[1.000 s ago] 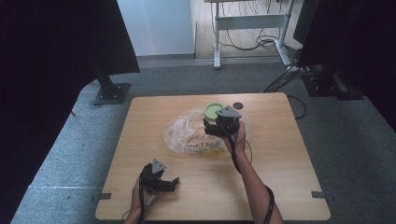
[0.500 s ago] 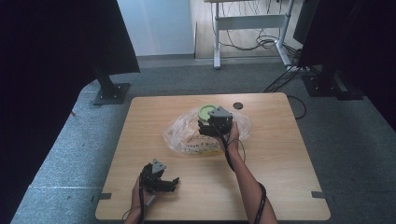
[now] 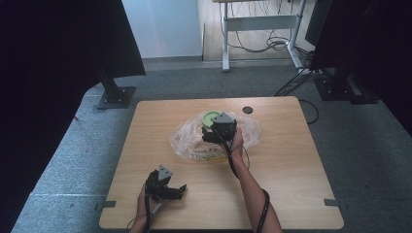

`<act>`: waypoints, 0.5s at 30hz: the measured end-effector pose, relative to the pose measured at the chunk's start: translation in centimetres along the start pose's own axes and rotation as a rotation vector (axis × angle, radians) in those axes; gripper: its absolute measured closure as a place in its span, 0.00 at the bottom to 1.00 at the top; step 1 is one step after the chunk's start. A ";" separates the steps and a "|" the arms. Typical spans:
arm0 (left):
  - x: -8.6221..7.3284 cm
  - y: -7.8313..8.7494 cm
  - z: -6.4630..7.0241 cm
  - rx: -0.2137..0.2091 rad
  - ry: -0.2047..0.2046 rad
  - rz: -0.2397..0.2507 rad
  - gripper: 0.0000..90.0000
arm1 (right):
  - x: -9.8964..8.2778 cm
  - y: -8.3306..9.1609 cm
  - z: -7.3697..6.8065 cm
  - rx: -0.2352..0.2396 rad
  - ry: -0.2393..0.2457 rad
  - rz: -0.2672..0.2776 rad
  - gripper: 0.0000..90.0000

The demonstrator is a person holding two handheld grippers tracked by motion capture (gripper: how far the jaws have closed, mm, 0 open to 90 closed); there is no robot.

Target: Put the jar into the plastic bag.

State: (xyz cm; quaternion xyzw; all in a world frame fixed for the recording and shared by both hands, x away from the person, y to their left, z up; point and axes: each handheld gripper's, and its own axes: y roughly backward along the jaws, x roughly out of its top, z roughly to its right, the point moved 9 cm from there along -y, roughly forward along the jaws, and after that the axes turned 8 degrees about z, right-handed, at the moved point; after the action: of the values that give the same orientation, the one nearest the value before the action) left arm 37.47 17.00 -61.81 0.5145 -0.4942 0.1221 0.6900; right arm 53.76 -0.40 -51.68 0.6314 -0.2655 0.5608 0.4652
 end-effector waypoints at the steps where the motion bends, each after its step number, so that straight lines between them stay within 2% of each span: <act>1: 0.0 0.0 0.0 0.001 0.000 -0.001 0.03 | -0.1 -0.1 0.0 0.000 0.000 0.000 0.12; 15: 0.0 0.0 0.0 0.000 -0.001 -0.001 0.03 | -1.6 -0.7 -0.1 -0.004 -0.003 -0.032 0.12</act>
State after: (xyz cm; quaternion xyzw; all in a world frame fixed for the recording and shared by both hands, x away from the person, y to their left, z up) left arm 37.48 17.01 -61.81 0.5148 -0.4943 0.1218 0.6898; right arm 53.95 -0.36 -53.44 0.6355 -0.2572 0.5517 0.4750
